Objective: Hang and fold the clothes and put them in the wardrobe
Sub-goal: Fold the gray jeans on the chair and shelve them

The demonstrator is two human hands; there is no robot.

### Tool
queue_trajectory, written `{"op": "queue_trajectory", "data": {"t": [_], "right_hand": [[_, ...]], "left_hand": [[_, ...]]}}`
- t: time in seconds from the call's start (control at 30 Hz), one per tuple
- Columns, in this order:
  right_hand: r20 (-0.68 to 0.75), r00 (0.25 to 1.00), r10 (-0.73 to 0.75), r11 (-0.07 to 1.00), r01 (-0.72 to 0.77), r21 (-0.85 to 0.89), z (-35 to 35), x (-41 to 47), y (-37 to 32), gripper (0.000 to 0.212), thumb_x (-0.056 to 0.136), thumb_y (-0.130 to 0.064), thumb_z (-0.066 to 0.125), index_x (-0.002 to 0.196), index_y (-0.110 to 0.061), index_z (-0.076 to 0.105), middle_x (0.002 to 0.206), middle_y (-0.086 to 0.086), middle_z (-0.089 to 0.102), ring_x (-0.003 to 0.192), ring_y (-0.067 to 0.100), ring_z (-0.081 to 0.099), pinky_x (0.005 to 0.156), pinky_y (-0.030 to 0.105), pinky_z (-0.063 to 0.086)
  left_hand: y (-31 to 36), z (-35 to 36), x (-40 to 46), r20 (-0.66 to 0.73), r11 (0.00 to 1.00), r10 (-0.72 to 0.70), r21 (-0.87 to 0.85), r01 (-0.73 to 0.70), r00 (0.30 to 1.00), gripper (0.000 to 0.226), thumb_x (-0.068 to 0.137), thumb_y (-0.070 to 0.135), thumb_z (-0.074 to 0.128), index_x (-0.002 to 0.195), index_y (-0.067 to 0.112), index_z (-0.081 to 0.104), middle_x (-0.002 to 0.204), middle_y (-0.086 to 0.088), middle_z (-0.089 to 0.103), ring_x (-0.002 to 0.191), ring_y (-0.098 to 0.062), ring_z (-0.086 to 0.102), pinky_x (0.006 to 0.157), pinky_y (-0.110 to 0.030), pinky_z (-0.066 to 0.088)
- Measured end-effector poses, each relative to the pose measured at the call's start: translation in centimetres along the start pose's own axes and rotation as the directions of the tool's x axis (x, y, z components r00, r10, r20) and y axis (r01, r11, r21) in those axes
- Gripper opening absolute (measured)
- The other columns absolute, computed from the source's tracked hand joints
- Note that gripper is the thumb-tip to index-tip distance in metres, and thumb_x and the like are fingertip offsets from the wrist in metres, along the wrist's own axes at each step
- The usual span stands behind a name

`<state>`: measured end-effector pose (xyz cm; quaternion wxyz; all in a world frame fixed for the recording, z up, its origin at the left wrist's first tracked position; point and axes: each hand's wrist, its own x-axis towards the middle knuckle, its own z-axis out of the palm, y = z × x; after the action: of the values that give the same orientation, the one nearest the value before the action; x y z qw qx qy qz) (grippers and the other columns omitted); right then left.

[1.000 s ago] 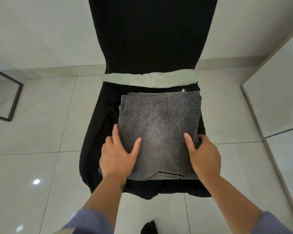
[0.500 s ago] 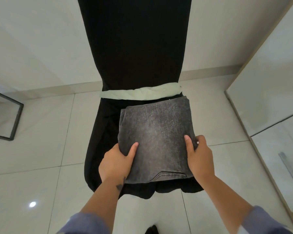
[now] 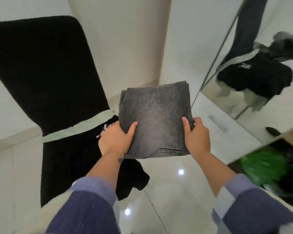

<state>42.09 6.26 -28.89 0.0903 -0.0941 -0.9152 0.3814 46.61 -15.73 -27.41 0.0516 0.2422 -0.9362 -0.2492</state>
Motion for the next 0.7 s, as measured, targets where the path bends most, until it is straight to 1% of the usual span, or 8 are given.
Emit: {"op": "queue_trajectory", "data": {"t": [0.13,0.2,0.3,0.37,0.5,0.6,0.63,0.7], "right_hand": [[-0.142,0.986,0.085,0.996,-0.090,-0.029,-8.9,0.8,3.7,0.044,0.094,-0.052,0.042,0.103,-0.011,0.051,0.090,0.014,0.064,0.084,0.035,0.059,0.065,0.039,0.046],[-0.211,0.970,0.118,0.991,-0.130,-0.042,-13.3,0.5,6.2,0.044,0.093,-0.053,0.041,0.104,-0.012,0.051,0.090,0.012,0.065,0.083,0.034,0.059,0.065,0.038,0.047],[-0.313,0.931,0.189,0.973,-0.220,-0.064,-19.7,-0.7,10.3,0.046,0.093,-0.055,0.041,0.108,-0.013,0.052,0.093,0.012,0.065,0.087,0.035,0.060,0.068,0.041,0.050],[-0.377,0.896,0.233,0.956,-0.283,-0.082,-23.7,-1.9,13.1,0.049,0.093,-0.055,0.039,0.113,-0.013,0.053,0.097,0.013,0.066,0.089,0.036,0.060,0.069,0.040,0.050],[-0.466,0.819,0.336,0.914,-0.402,-0.048,-30.2,-4.4,18.9,0.050,0.093,-0.056,0.037,0.116,-0.014,0.053,0.094,0.011,0.067,0.085,0.034,0.062,0.067,0.040,0.052],[-0.527,0.756,0.387,0.888,-0.459,-0.006,-33.6,-5.7,22.8,0.046,0.094,-0.052,0.039,0.110,-0.012,0.055,0.091,0.010,0.066,0.085,0.034,0.062,0.061,0.033,0.044],[-0.543,0.737,0.402,0.879,-0.477,0.004,-34.6,-5.8,24.0,0.045,0.094,-0.051,0.040,0.110,-0.011,0.055,0.092,0.012,0.066,0.086,0.035,0.062,0.061,0.031,0.040],[-0.573,0.702,0.424,0.866,-0.500,0.028,-36.1,-5.6,26.2,0.046,0.095,-0.049,0.042,0.112,-0.008,0.056,0.094,0.015,0.067,0.088,0.036,0.062,0.062,0.031,0.038]], "left_hand": [[8.8,1.2,-2.6,0.030,0.986,0.168,0.001,-0.169,0.985,0.056,0.084,0.070,0.041,0.102,0.021,0.061,0.092,-0.003,0.066,0.088,-0.027,0.062,0.062,-0.030,0.038],[12.6,2.6,-4.4,0.050,0.968,0.251,-0.021,-0.250,0.967,0.058,0.083,0.072,0.039,0.101,0.021,0.061,0.092,-0.004,0.067,0.086,-0.029,0.063,0.062,-0.031,0.042],[18.3,5.3,-7.8,0.073,0.932,0.363,-0.044,-0.361,0.929,0.060,0.081,0.075,0.038,0.098,0.022,0.061,0.092,-0.007,0.068,0.087,-0.032,0.063,0.067,-0.034,0.049],[22.1,6.6,-10.8,0.100,0.900,0.435,-0.053,-0.432,0.895,0.058,0.082,0.073,0.039,0.097,0.022,0.062,0.092,-0.007,0.068,0.088,-0.033,0.063,0.066,-0.033,0.046],[28.8,9.6,-16.3,0.169,0.825,0.564,-0.102,-0.555,0.808,0.055,0.082,0.073,0.039,0.095,0.025,0.061,0.089,-0.004,0.068,0.085,-0.030,0.064,0.065,-0.032,0.047],[32.8,12.3,-19.5,0.211,0.776,0.630,-0.142,-0.614,0.748,0.055,0.082,0.073,0.039,0.094,0.024,0.060,0.086,-0.001,0.067,0.084,-0.027,0.063,0.063,-0.030,0.042],[34.1,13.3,-20.3,0.225,0.761,0.647,-0.151,-0.630,0.728,0.055,0.082,0.073,0.038,0.094,0.024,0.060,0.086,-0.001,0.066,0.084,-0.027,0.063,0.063,-0.030,0.042],[36.6,15.5,-21.2,0.244,0.733,0.679,-0.161,-0.661,0.693,0.056,0.082,0.074,0.038,0.095,0.023,0.059,0.087,-0.002,0.067,0.084,-0.028,0.063,0.064,-0.030,0.043]]}}
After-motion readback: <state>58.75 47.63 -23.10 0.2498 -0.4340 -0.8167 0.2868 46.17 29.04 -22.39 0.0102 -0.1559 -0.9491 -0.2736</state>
